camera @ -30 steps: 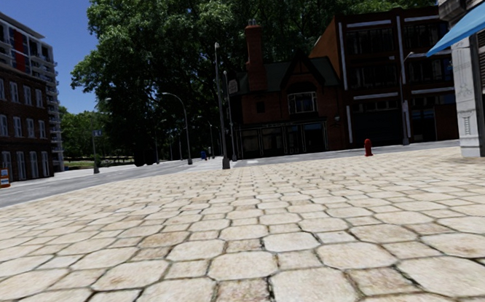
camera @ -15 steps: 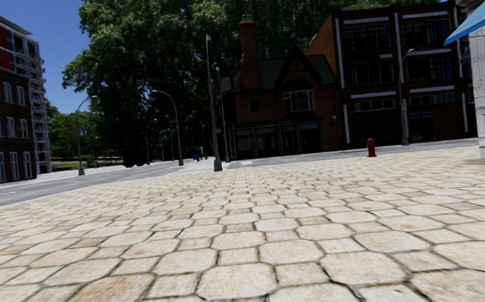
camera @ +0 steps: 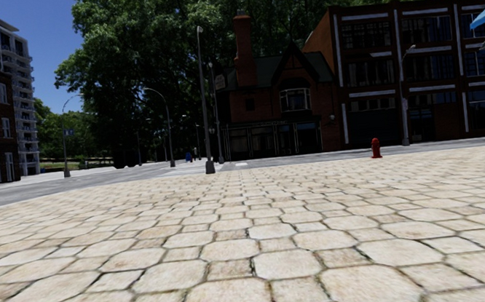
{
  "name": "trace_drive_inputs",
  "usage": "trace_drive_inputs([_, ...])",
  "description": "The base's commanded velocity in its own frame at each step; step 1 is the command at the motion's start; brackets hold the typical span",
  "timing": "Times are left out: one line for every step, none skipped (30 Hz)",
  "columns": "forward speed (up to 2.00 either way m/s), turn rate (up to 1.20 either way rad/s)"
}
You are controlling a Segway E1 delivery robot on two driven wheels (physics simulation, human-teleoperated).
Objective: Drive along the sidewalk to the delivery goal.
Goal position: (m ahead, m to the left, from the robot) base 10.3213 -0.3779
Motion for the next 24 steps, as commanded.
trace_drive_inputs([2.0,0.0])
trace_drive_inputs([2.0,0.0])
trace_drive_inputs([2.0,0.0])
trace_drive_inputs([2.0,0.0])
trace_drive_inputs([2.0,0.0])
trace_drive_inputs([2.0,0.0])
trace_drive_inputs([2.0,0.0])
trace_drive_inputs([2.0,0.0])
trace_drive_inputs([2.0,0.0])
trace_drive_inputs([2.0,0.0])
trace_drive_inputs([2.0,0.0])
trace_drive_inputs([2.0,0.0])
trace_drive_inputs([2.0,0.0])
trace_drive_inputs([2.0,0.0])
trace_drive_inputs([2.0,0.0])
trace_drive_inputs([2.0,-0.02])
trace_drive_inputs([2.0,-0.06])
trace_drive_inputs([2.0,-0.07])
trace_drive_inputs([2.0,-0.07])
trace_drive_inputs([2.0,-0.07])
trace_drive_inputs([2.0,-0.08])
trace_drive_inputs([2.0,-0.14])
trace_drive_inputs([2.0,-0.31])
trace_drive_inputs([2.0,-0.43])
